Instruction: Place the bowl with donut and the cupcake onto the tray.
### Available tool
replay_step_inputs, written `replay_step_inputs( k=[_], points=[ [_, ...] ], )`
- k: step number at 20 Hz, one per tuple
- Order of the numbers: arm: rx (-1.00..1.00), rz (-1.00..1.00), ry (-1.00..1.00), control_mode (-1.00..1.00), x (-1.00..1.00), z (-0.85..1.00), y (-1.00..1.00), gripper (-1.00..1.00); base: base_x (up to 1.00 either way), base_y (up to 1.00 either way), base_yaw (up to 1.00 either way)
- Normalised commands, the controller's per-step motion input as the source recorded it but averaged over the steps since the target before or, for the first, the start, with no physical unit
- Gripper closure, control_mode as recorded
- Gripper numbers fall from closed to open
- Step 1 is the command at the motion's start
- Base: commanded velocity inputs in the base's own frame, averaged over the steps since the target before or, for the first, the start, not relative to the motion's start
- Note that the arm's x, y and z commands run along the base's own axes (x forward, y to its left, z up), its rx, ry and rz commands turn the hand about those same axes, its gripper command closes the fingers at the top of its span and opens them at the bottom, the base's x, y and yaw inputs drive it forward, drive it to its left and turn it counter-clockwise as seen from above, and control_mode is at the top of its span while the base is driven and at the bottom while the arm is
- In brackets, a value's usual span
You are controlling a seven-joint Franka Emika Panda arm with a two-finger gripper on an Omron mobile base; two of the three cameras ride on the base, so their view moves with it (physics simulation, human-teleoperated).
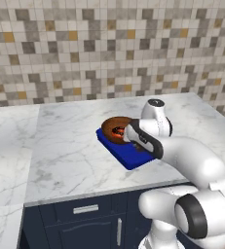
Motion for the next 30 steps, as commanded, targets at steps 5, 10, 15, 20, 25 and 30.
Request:
replay_step_inputs(
  k=[5, 10, 15, 20, 25, 30],
  points=[
    [-0.05, -0.02, 0.00, -1.00, 0.18, -0.02, 0.00, 1.00, 0.00, 0.00, 0.00],
    [-0.02, -0.01, 0.00, -1.00, 0.13, -0.03, 0.00, 1.00, 0.00, 0.00, 0.00],
    [0.00, 0.00, 0.01, -1.00, 0.01, -0.01, 0.00, 1.00, 0.00, 0.00, 0.00],
    [0.00, 0.00, 0.00, -1.00, 0.12, -0.01, 0.00, 1.00, 0.00, 0.00, 0.00],
    [0.00, 0.00, 0.00, -1.00, 0.13, 0.00, 0.00, 1.00, 0.00, 0.00, 0.00],
    [0.00, 0.00, 0.00, -1.00, 0.10, -0.01, 0.00, 1.00, 0.00, 0.00, 0.00]
  ],
)
